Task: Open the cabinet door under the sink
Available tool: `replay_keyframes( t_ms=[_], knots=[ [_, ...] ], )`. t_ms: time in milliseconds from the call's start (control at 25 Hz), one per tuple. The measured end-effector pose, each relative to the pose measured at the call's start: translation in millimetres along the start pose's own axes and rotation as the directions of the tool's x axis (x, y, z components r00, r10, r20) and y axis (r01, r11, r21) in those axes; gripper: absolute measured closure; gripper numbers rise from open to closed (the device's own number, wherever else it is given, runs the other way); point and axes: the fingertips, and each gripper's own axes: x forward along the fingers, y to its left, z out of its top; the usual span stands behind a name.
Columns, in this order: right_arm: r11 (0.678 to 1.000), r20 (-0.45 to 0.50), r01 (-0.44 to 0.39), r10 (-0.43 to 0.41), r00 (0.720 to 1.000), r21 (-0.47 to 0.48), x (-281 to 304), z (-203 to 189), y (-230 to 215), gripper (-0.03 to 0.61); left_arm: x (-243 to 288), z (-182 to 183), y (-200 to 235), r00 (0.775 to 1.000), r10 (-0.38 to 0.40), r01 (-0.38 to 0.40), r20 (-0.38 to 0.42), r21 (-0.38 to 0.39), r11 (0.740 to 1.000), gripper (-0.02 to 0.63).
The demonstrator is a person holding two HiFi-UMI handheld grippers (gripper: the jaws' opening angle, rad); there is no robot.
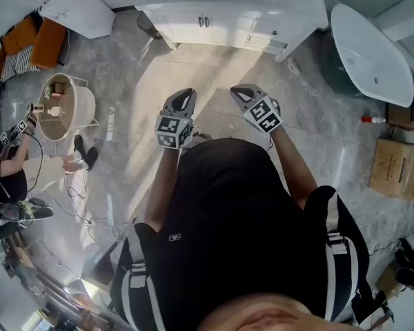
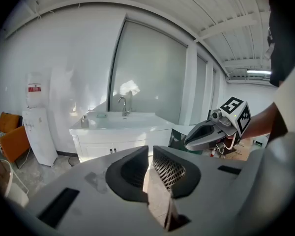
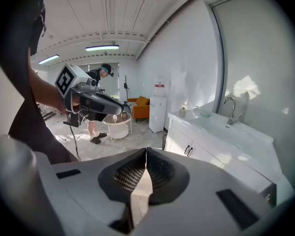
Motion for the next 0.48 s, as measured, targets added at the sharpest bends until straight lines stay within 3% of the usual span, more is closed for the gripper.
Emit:
replay_keyframes(
  t_ms=[480],
  knots=[
    [0.997, -0.035, 0.048, -0.046, 0.998, 0.066, 11.4, -20.6, -1.1, 0.518, 4.5, -19.6, 10.7, 0.999, -0.031, 0.030, -0.024, -0.017, 0.999, 0.577]
  ],
)
